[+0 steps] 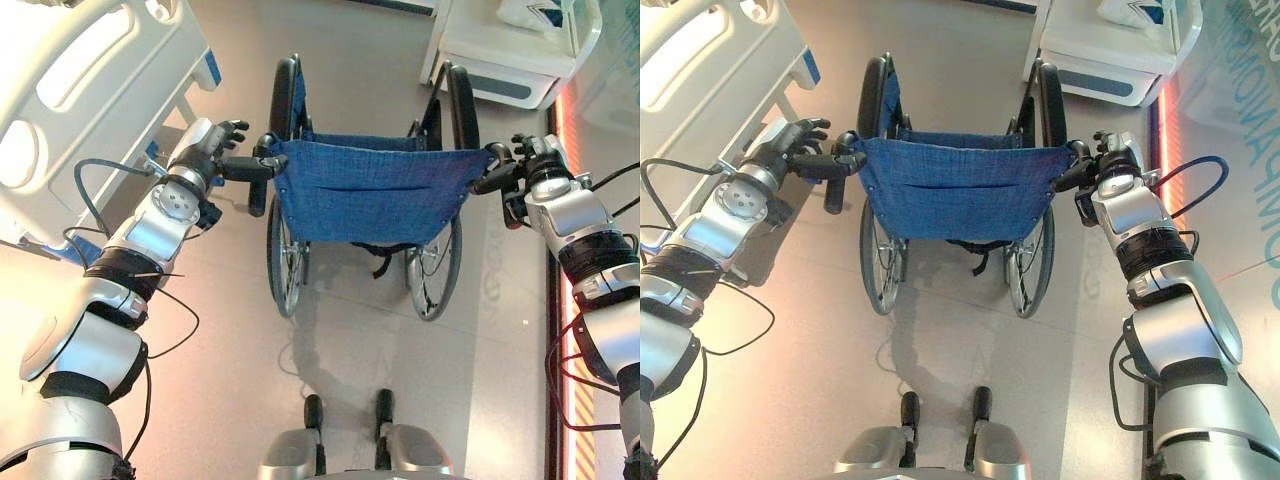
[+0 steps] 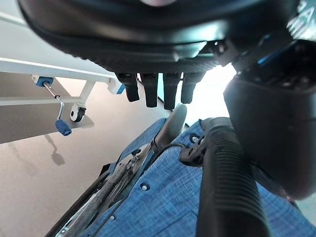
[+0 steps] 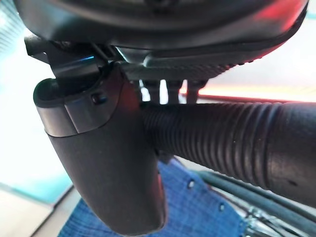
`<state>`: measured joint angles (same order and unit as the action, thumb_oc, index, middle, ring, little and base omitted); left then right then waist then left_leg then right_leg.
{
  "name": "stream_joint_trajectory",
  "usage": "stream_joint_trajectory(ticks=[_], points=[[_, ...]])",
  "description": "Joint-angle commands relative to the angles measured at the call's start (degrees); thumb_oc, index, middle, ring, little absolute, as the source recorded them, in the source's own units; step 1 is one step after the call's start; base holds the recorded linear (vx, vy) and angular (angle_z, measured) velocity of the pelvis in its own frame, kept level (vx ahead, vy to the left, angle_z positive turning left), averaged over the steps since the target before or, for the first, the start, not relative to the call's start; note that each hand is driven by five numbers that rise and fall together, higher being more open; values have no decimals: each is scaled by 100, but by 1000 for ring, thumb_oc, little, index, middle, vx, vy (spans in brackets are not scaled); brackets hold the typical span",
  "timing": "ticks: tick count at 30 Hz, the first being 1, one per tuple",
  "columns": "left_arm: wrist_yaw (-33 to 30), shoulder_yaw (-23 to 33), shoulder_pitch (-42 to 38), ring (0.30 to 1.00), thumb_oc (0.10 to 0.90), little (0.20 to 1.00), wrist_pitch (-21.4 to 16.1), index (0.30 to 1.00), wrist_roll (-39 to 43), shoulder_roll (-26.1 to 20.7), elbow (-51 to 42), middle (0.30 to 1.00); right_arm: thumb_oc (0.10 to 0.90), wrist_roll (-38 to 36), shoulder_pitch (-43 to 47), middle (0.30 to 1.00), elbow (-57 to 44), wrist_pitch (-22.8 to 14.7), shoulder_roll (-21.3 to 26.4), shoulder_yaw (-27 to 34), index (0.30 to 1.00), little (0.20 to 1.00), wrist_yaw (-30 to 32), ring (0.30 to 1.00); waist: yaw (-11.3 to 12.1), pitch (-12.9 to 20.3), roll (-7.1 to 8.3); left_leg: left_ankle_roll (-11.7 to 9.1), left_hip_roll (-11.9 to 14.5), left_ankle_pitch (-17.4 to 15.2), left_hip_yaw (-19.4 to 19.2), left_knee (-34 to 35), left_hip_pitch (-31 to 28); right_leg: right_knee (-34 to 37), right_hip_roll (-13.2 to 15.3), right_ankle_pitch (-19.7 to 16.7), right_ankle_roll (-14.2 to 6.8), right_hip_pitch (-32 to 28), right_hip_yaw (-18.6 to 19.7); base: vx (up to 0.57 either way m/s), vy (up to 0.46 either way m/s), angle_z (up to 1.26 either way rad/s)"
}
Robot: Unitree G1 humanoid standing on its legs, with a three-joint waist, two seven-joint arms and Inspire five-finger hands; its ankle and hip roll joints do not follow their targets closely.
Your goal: Push the wheelchair next to the bed
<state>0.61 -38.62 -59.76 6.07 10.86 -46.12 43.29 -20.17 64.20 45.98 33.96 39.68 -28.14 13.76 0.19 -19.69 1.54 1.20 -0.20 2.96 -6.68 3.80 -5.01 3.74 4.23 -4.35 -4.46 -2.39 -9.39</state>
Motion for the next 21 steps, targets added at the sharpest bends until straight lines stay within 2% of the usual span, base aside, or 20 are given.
stream_joint_trajectory(ticks=[1,2,4,5,7,9,14,18,21], points=[[-15,-187,-629,900,800,900,-11,900,-400,-372,225,900,800,525,621,900,564,419,776,-510,900,900,7,900,-93,202,-172,-10,-123,-689,194,-689,630,-760,-95,697,147,397,-25,0,0,0],[6,-249,-713,900,800,900,55,900,-458,-395,202,900,800,615,656,900,614,566,774,-591,900,900,-376,900,-91,213,-170,-7,-128,-685,196,-684,631,-755,-93,696,150,392,-23,0,0,0],[32,-301,-778,900,800,900,92,900,-485,-413,206,900,800,706,705,900,702,698,774,-674,900,900,-731,900,-85,221,-167,-2,-129,-686,196,-692,637,-763,-88,699,154,398,-28,-15,-18,-1],[69,-340,-840,900,800,900,135,900,-566,-415,219,900,800,759,748,900,816,858,753,-739,900,900,-1181,900,-72,233,-159,1,-126,-682,203,-690,641,-757,-86,699,162,390,-37,-28,-36,-3],[92,-394,-894,900,800,900,134,900,-610,-416,241,900,800,787,774,900,947,952,717,-797,900,900,-1475,900,-58,234,-147,4,-123,-683,210,-698,644,-759,-82,706,169,381,-48,-28,-47,-1],[254,-460,-967,900,800,900,92,900,-665,-422,284,900,800,758,804,900,1238,979,671,-887,900,900,-2068,900,-22,263,-122,5,-114,-683,236,-718,664,-758,-82,714,184,369,-62,-29,-58,0],[534,-565,-1046,900,800,900,80,900,-815,-412,359,900,800,740,816,900,1634,930,566,-1056,900,900,-2951,900,29,324,-98,6,-107,-666,289,-702,664,-742,-85,713,199,347,-97,-8,-15,0],[905,-690,-1127,900,800,900,303,900,-1027,-397,407,900,800,456,794,900,1814,729,519,-1150,900,900,-3117,900,74,354,-92,-7,-97,-647,326,-704,660,-734,-76,718,199,310,-135,0,0,0],[1347,-817,-1195,900,800,900,687,900,-1343,-376,464,900,800,96,837,900,1801,575,480,-1156,900,900,-2805,900,94,360,-91,-21,-92,-634,361,-696,664,-729,-70,717,193,303,-165,3,-10,0]])
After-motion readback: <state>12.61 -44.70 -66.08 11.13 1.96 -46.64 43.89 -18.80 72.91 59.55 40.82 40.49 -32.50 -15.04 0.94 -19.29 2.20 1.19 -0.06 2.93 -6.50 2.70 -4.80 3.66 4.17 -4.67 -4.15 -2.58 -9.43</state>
